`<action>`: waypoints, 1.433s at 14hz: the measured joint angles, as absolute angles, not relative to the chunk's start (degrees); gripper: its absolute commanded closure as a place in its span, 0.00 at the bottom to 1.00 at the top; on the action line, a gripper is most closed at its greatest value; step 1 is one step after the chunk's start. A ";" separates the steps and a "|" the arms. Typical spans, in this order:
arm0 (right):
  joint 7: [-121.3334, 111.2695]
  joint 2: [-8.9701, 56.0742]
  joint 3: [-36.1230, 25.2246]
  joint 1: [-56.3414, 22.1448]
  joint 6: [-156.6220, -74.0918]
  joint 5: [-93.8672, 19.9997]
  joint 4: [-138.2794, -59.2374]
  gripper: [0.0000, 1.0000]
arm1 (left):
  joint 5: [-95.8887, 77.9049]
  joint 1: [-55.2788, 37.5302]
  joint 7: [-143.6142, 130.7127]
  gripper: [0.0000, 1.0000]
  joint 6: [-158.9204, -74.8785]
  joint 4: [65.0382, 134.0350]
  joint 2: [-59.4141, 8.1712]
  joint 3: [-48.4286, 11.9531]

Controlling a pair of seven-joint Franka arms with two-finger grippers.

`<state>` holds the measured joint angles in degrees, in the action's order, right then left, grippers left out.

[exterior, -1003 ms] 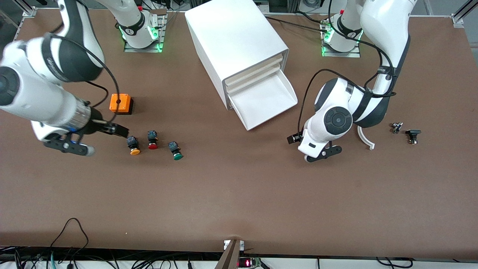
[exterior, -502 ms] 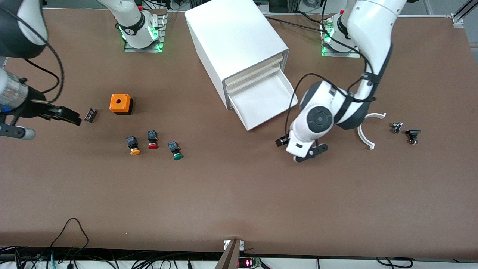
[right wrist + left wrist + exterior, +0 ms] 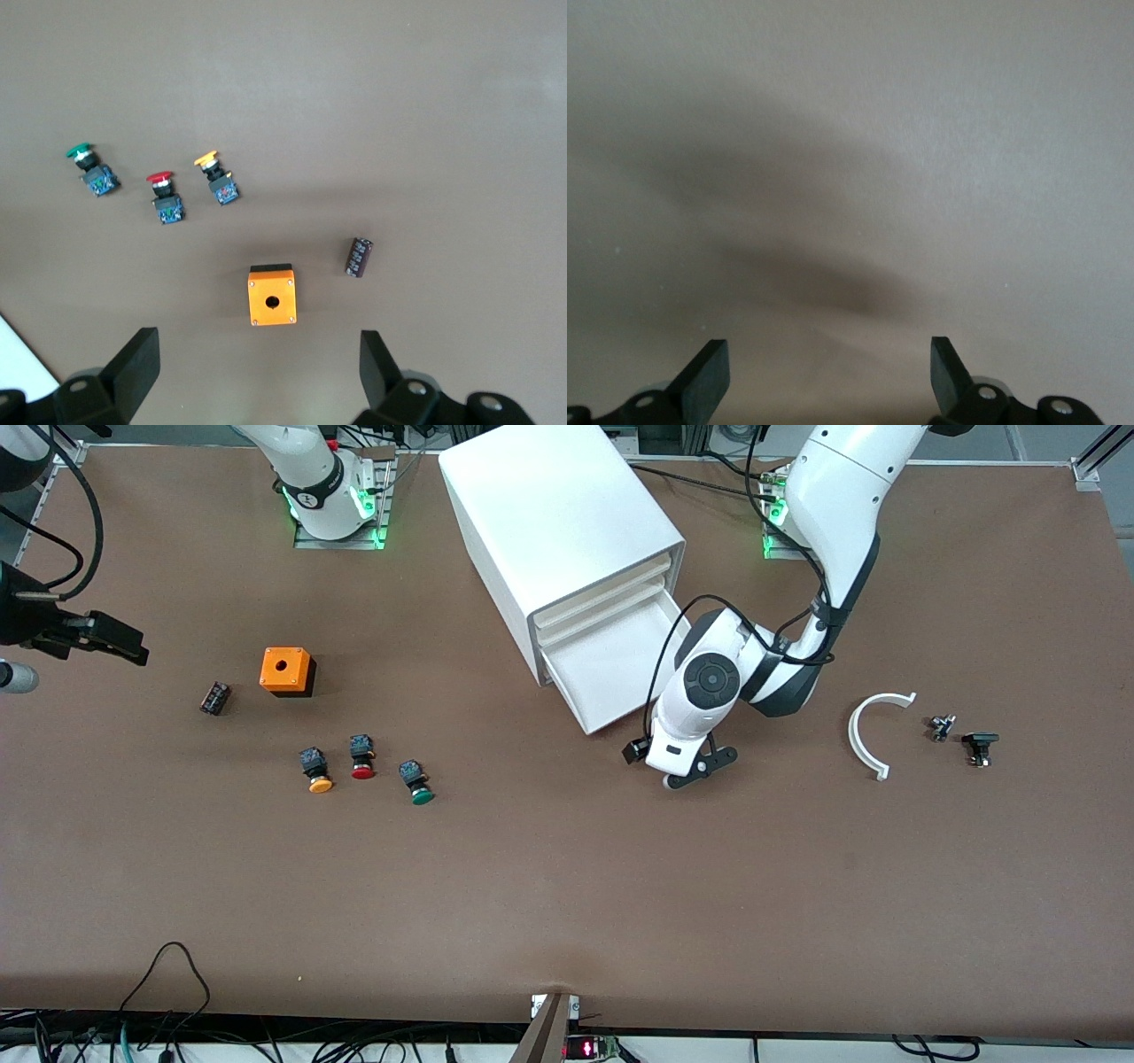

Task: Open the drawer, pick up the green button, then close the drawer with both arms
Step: 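Push the open drawer shut into the cabinet with the left gripper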

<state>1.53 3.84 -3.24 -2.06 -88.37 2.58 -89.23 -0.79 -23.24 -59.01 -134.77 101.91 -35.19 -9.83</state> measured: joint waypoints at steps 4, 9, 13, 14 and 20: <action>1.24 -3.96 -4.17 -2.04 -92.54 2.63 -99.47 0.00 | -0.79 -27.16 -64.78 0.00 -134.81 103.96 -33.68 -9.99; -1.09 -8.05 -5.40 -2.04 -94.16 2.63 -104.03 0.00 | -0.79 -32.33 -71.40 0.00 -134.83 106.20 -32.68 -10.02; -1.11 -7.85 -5.38 -2.11 -94.70 2.63 -104.02 0.00 | -0.79 -32.71 -74.58 0.00 -134.83 106.99 -32.61 -12.48; -1.18 -7.82 -5.38 -2.12 -94.90 2.63 -104.02 0.00 | -0.79 -32.75 -75.98 0.00 -134.83 107.12 -32.60 -13.60; -1.20 -7.07 -4.65 -2.58 -95.43 2.62 -102.65 0.00 | -0.79 -34.55 -78.14 0.00 -134.83 107.52 -32.37 -15.73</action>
<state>-1.20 -7.07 -4.65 -2.58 -95.43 2.62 -102.65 -0.79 -34.55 -78.14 -134.83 107.52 -32.37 -15.73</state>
